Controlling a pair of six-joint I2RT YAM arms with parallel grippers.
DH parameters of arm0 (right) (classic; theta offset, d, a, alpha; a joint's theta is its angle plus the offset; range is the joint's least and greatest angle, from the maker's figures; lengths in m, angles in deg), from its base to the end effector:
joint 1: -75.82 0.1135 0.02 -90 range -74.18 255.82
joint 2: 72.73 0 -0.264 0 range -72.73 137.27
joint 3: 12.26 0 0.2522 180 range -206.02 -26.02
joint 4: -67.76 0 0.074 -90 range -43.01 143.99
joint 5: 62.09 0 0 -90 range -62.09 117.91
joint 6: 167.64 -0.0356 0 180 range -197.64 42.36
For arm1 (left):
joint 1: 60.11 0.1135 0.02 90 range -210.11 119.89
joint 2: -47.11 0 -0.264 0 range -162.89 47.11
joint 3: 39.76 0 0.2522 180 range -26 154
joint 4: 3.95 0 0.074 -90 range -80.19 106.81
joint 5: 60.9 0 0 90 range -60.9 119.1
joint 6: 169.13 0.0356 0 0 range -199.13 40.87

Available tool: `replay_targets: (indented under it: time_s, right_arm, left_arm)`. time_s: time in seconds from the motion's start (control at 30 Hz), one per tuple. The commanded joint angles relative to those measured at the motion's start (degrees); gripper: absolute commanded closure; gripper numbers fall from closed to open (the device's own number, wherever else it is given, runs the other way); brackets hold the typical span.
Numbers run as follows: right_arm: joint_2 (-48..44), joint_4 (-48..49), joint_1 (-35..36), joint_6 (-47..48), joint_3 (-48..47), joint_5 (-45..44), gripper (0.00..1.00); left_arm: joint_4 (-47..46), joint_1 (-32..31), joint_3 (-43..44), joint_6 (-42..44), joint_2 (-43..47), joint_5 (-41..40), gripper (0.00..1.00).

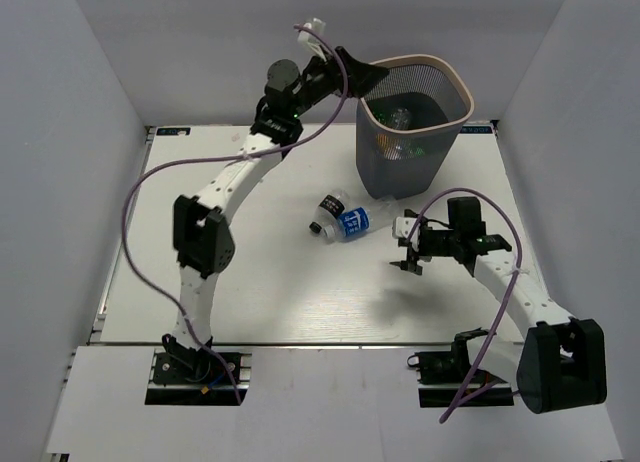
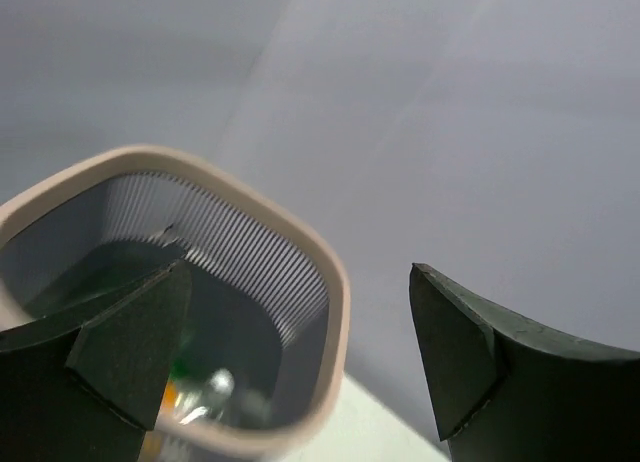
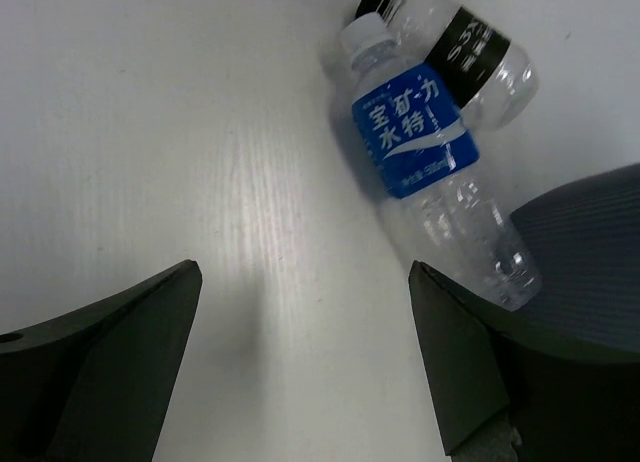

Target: Put the plastic bottles in the bin

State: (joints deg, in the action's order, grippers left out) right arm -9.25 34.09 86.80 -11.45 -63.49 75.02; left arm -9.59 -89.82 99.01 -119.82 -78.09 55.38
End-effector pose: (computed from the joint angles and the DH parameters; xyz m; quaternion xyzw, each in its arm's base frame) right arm 0.2080 0.0669 0.2256 -0.6472 0.5707 0.1689 0.4765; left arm 0.4415 -0.2701 0.4233 0.1305 0.5792 -0.5652 0.5728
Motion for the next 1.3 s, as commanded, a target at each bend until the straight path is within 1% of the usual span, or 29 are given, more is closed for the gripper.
replay_targets:
  time_s: [0.0, 0.03, 0.07, 0.1, 0.13, 0.17, 0.2, 0.23, 0.27, 0.3, 0.37, 0.4, 0.5, 0.53, 0.67, 0.73, 0.77, 0.8, 0.87, 0.93, 0.97, 1.0, 1.03, 1.07, 1.1, 1.13, 1.17, 1.23, 1.27]
  right_arm:
    - [4.43, 9.17, 1.58, 8.76, -0.32, 0.63, 0.10]
    - [5.33, 12.31, 2.46, 9.21, -0.75, -0.78, 0.10]
    - [7.16, 13.47, 2.64, 10.00, -1.80, -1.58, 0.10]
    - [8.92, 14.62, 3.16, 10.44, -2.34, -3.33, 0.10]
    - [9.98, 15.24, 3.60, 10.88, -2.95, -4.47, 0.10]
    - [11.82, 15.42, 3.87, 12.28, -5.39, -5.18, 0.10]
    - [13.75, 15.42, 4.31, 13.16, -6.29, -6.32, 0.10]
    - [15.77, 14.37, 4.92, 13.95, -7.95, -8.25, 0.10]
    - [16.75, 14.19, 5.53, 15.44, -8.75, -8.96, 0.10]
    - [18.85, 15.06, 5.98, 16.15, -9.80, -11.75, 0.10]
    - [19.92, 17.51, 7.29, 16.07, -10.95, -13.27, 0.10]
    - [20.27, 18.05, 7.56, 15.72, -12.00, -15.71, 0.10]
    - [23.34, 19.20, 9.23, 15.89, -13.32, -18.97, 0.10]
    - [24.57, 19.20, 9.93, 17.11, -13.50, -20.29, 0.10]
    - [29.57, 17.54, 12.04, 18.88, -16.48, -22.68, 0.10]
    - [31.60, 10.88, 13.01, 20.72, -20.85, -22.85, 0.10]
    - [34.49, 9.54, 13.36, 21.25, -21.93, -22.85, 0.10]
    - [35.30, 5.53, 14.15, 21.78, -22.72, -23.29, 0.12]
    - [38.46, 2.51, 14.42, 24.06, -26.15, -23.38, 0.16]
    - [40.39, -3.35, 14.85, 24.59, -28.78, -23.38, 0.25]
    - [41.53, -5.30, 14.94, 26.86, -30.88, -22.43, 0.30]
    - [42.50, -10.28, 14.68, 27.49, -32.73, -21.98, 0.34]
    - [42.95, -15.81, 14.68, 29.41, -33.71, -21.63, 0.42]
    - [43.13, -21.61, 14.77, 31.95, -35.20, -20.32, 0.48]
    - [43.56, -24.72, 14.68, 33.02, -35.91, -20.05, 0.60]
    - [43.05, -33.19, 14.51, 35.04, -36.18, -19.61, 0.66]
    - [42.69, -35.45, 14.51, 36.71, -35.48, -17.25, 0.72]
    - [38.31, -41.23, 14.24, 38.65, -33.73, -13.21, 0.80]
    - [34.47, -42.14, 14.15, 39.27, -30.59, -10.32, 0.80]
  left_arm:
    - [10.39, 0.53, -9.57, 9.64, 20.63, -5.51, 0.01]
    - [12.09, 0.53, -19.01, 13.92, 24.62, -6.85, 0.01]
    - [13.76, 0.53, -23.97, 15.45, 28.49, -9.47, 0.01]
    - [16.99, 1.06, -33.77, 16.51, 32.09, -10.80, 0.01]
    - [18.59, 1.06, -38.57, 18.43, 39.09, -12.38, 0.01]
    - [20.09, 1.06, -43.14, 18.45, 42.38, -15.53, 0.01]
    - [21.41, 1.06, -51.54, 19.15, 45.29, -16.17, 0.01]
    - [23.42, 1.06, -55.28, 19.15, 50.62, -17.65, 0.01]
    - [24.57, 1.06, -58.71, 18.63, 53.11, -18.63, 0.01]
    - [25.45, 0.45, -64.74, 18.63, 55.40, -19.33, 0.01]
    - [27.65, -0.08, -69.88, 16.70, 59.71, -21.27, 0.01]
    - [28.27, -0.08, -74.25, 15.91, 63.64, -21.27, 0.01]
    - [29.94, -0.08, -81.30, 13.10, 68.94, -23.38, 0.01]
    - [29.94, -0.08, -82.72, 12.57, 71.57, -23.99, 0.01]
    - [33.01, -0.08, -86.42, 10.98, 74.49, -24.00, 0.01]
    - [34.42, -0.08, -86.43, 10.98, 75.02, -24.00, 0.01]
    - [35.56, -0.08, -86.43, 10.98, 75.02, -24.00, 0.01]
    - [36.09, -0.08, -86.43, 10.98, 75.54, -24.00, 0.01]
    - [36.79, -0.08, -86.43, 10.98, 76.25, -24.52, 0.01]
    - [37.42, -0.08, -86.43, 11.51, 76.96, -25.13, 0.01]
    - [37.42, -0.08, -86.43, 12.03, 76.96, -25.14, 0.01]
    - [38.02, -0.08, -85.90, 12.56, 76.96, -25.14, 0.01]
    - [38.03, -0.08, -85.90, 12.56, 76.96, -25.14, 0.01]
    - [38.03, -0.08, -85.90, 12.56, 76.96, -25.14, 0.01]
    - [38.03, -0.08, -85.90, 13.87, 76.09, -24.44, 0.01]
    - [37.25, -0.08, -85.38, 14.49, 75.55, -24.44, 0.01]
    - [37.24, -0.08, -85.37, 15.10, 74.24, -23.92, 0.01]
    - [34.53, -0.08, -85.37, 17.65, 72.48, -23.12, 0.01]
    - [33.56, -0.08, -85.37, 18.62, 71.43, -22.51, 0.01]
